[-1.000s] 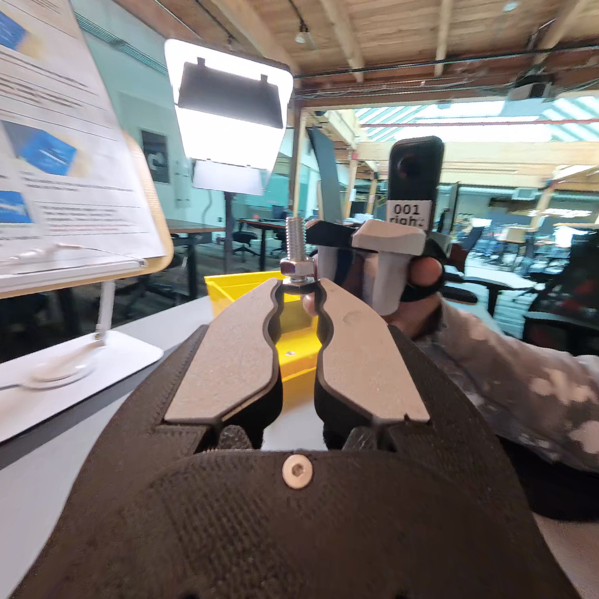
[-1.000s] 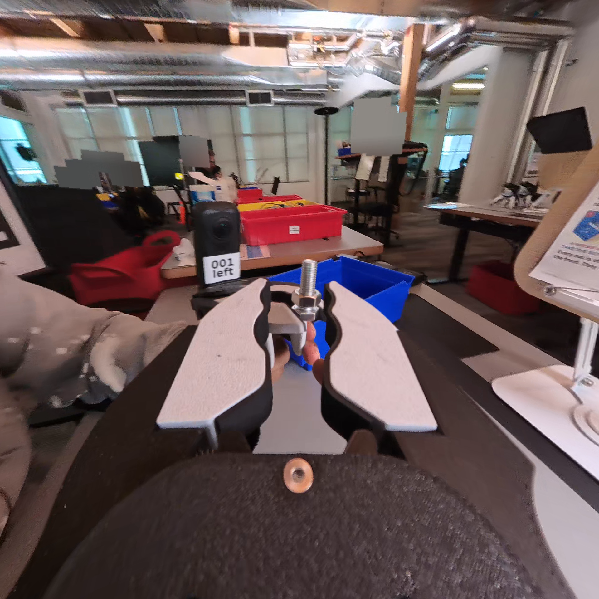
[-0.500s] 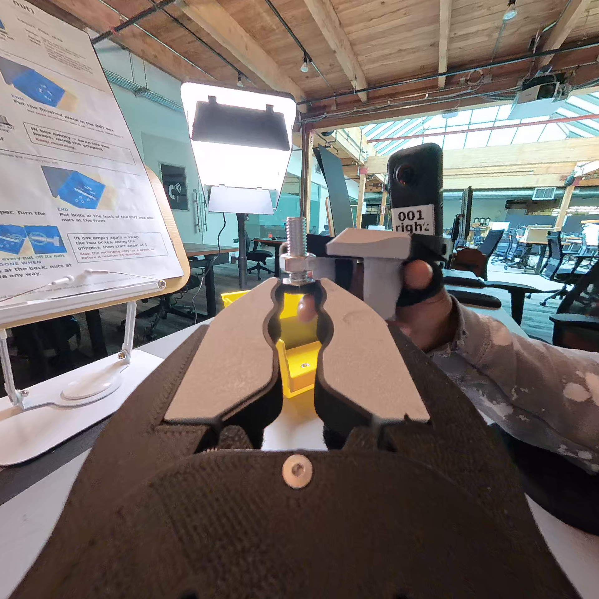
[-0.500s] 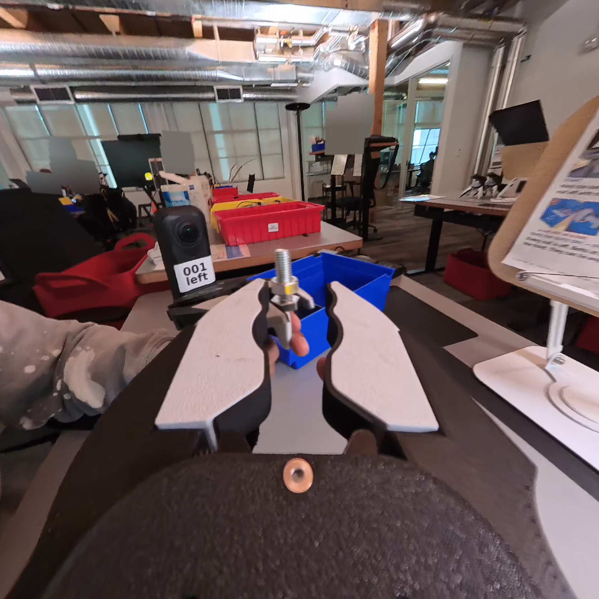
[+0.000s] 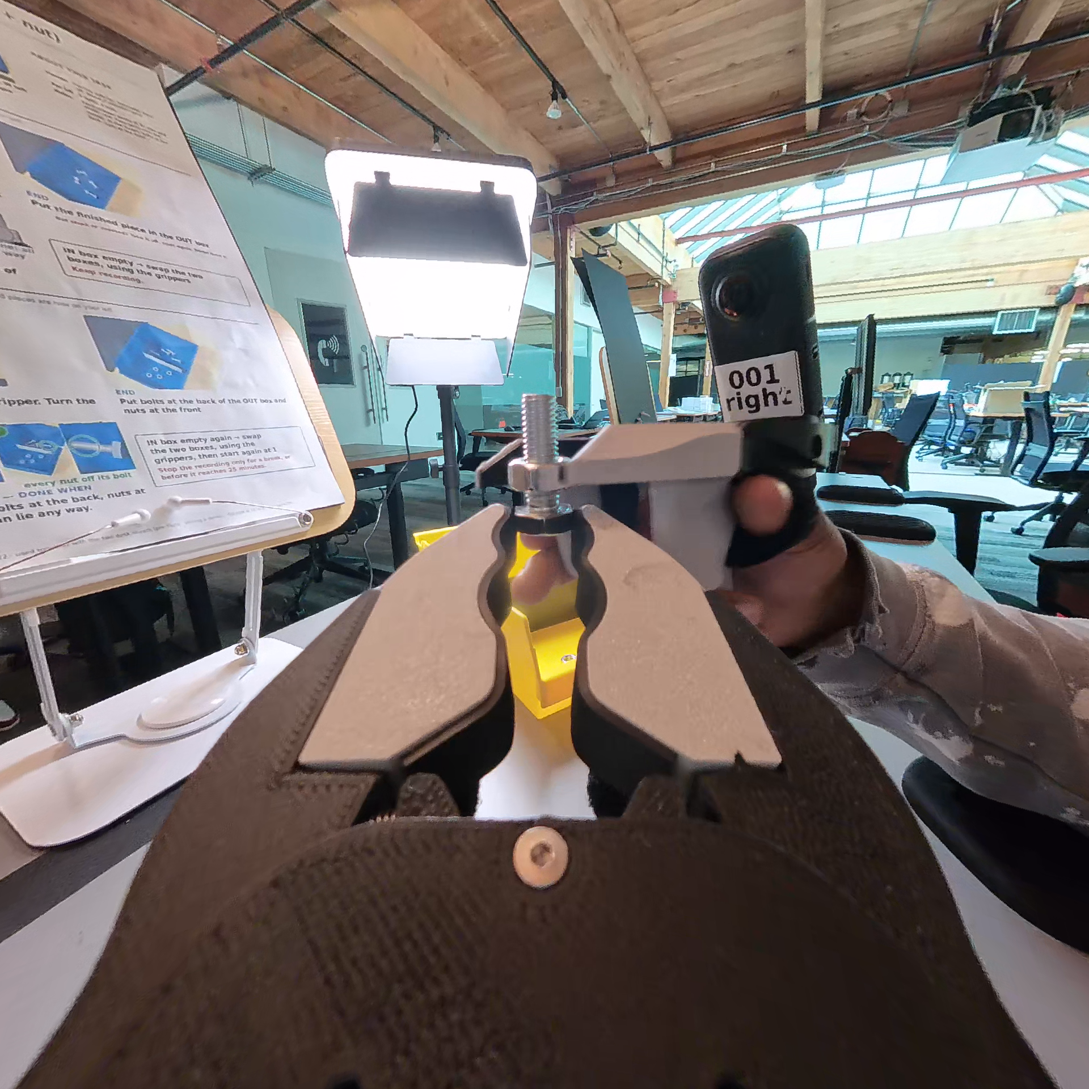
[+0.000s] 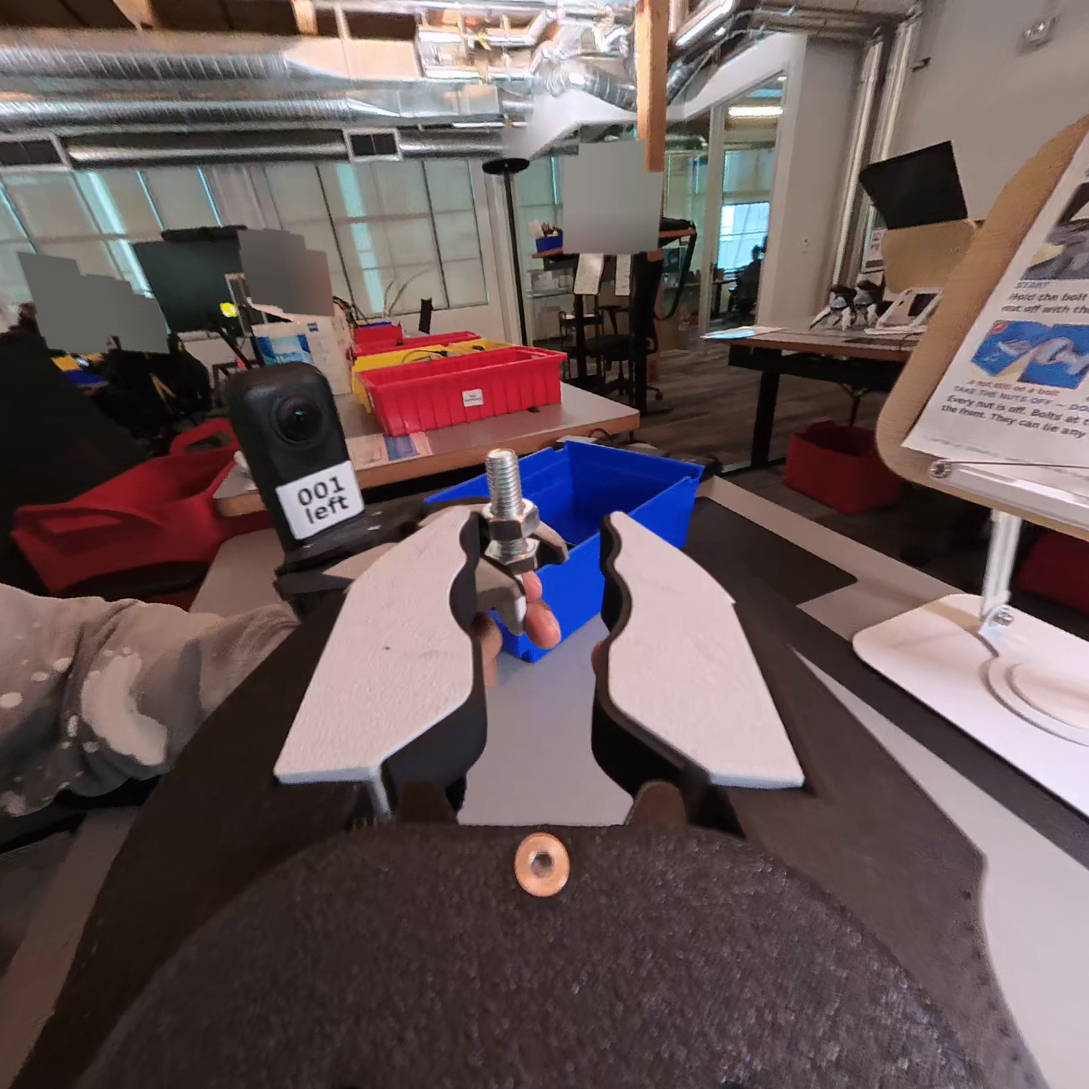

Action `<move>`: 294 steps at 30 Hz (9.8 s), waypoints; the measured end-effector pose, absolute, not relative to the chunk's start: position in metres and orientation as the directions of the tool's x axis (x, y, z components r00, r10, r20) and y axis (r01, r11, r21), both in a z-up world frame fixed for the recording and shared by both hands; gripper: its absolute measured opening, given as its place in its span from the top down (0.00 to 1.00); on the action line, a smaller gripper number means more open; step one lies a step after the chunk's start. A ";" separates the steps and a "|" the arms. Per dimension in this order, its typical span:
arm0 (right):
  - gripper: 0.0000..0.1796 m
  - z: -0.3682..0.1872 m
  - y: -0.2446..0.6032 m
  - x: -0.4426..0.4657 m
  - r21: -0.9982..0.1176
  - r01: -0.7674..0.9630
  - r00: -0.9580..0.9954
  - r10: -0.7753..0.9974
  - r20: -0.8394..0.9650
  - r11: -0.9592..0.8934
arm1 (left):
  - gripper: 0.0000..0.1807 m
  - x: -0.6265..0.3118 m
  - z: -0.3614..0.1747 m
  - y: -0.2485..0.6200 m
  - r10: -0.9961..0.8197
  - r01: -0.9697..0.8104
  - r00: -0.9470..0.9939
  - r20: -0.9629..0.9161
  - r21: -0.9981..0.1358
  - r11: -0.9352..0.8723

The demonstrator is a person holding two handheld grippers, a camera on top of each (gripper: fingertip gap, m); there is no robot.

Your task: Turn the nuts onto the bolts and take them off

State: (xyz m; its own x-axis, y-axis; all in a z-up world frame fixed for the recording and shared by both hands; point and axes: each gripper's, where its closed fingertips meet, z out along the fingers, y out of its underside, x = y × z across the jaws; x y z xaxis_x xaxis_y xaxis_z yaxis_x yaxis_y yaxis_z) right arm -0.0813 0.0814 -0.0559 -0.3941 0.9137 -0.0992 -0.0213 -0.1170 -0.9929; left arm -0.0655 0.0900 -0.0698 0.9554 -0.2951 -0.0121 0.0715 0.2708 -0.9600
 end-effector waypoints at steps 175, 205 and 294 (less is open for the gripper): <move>0.82 -0.038 0.084 -0.080 -0.974 -0.081 -0.294 0.939 -0.179 -0.211 | 0.90 -0.077 -0.057 0.081 -0.329 0.196 0.940 0.091 -0.933 0.301; 0.90 -0.036 0.087 -0.078 -0.987 -0.070 -0.254 0.960 -0.119 -0.141 | 0.90 -0.072 -0.058 0.082 -0.354 0.221 0.929 0.111 -0.931 0.290; 0.89 -0.045 0.075 -0.062 -0.999 -0.032 -0.466 0.884 -0.015 -0.034 | 0.90 -0.040 -0.081 0.090 -0.564 0.245 0.809 0.166 -0.967 0.065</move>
State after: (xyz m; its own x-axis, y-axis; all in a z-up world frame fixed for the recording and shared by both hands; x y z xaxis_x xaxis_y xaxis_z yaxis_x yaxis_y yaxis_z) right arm -0.0622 0.0747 -0.0452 -0.4664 0.8845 -0.0151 -0.0315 -0.0337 -0.9989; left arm -0.0398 0.0905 -0.0814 0.8086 -0.5644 0.1663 0.2445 0.0653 -0.9674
